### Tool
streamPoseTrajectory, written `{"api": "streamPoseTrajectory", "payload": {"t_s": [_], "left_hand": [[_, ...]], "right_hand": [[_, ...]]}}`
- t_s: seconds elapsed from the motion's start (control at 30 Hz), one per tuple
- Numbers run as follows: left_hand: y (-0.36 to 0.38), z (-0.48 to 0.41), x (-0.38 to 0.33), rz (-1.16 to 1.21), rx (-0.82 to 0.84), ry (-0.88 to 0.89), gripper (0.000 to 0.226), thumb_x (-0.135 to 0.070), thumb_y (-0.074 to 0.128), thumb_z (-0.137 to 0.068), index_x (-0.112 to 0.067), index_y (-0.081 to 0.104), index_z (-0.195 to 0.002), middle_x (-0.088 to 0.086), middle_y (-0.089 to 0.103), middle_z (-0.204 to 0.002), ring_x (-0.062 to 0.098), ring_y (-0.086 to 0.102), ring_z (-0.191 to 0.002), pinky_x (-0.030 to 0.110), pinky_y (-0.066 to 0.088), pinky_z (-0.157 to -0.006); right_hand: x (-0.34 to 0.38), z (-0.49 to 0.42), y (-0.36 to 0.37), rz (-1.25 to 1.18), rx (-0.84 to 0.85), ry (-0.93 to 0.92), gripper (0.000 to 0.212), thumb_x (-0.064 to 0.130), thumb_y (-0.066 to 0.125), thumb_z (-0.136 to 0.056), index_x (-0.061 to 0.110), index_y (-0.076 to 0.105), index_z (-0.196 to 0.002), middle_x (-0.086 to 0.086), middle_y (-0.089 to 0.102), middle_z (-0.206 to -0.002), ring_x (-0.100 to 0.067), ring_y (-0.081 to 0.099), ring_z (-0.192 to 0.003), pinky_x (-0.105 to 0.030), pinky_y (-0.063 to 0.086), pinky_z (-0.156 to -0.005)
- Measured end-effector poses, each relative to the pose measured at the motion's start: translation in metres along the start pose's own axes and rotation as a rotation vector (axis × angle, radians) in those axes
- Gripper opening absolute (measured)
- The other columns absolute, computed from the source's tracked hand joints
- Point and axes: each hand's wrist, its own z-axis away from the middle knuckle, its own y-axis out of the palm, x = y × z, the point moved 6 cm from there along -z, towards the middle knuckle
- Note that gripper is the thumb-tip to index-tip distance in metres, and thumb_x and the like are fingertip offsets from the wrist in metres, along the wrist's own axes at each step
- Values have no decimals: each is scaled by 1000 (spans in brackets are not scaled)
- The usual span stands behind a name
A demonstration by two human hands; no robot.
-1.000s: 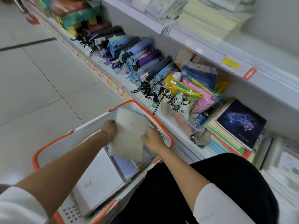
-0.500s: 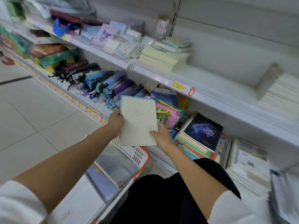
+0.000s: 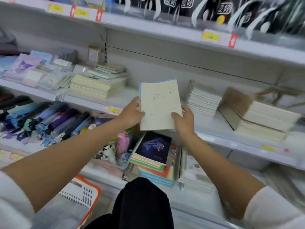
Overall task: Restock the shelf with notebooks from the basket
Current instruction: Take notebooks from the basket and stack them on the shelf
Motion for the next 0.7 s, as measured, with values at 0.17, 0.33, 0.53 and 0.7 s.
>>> {"api": "streamPoseTrajectory", "payload": {"t_s": [0.17, 0.33, 0.53, 0.7], "left_hand": [[63, -46, -54, 92, 18, 100, 58, 7, 59, -83, -11, 44, -137, 1, 50, -136, 16, 48, -127, 37, 44, -103], [110, -105, -90, 115, -27, 178, 55, 6, 62, -75, -18, 53, -124, -2, 52, -135, 22, 57, -118, 42, 48, -100], [157, -178, -93, 148, 22, 118, 37, 10, 60, -78, -14, 64, -107, 4, 63, -119, 20, 58, -116, 36, 50, -97], [171, -185, -73, 193, 37, 95, 27, -5, 61, -89, -8, 66, -116, 5, 64, -121, 19, 60, -113, 25, 47, -91]], "right_hand": [[14, -49, -72, -75, -157, 7, 28, 0, 52, -90, 16, 52, -113, 11, 57, -94, -4, 57, -85, -18, 49, -73], [14, -104, -122, -91, -296, 23, 30, 0, 53, -90, 9, 57, -118, -3, 64, -103, -19, 61, -90, -25, 49, -72], [-1, -168, -155, 66, -331, 45, 16, 4, 60, -87, 2, 64, -102, -9, 68, -96, -23, 62, -83, -29, 52, -71], [-36, -171, -156, 173, -262, -23, 60, 39, 67, -87, 3, 52, -133, -3, 60, -125, -22, 54, -123, -33, 41, -104]]}}
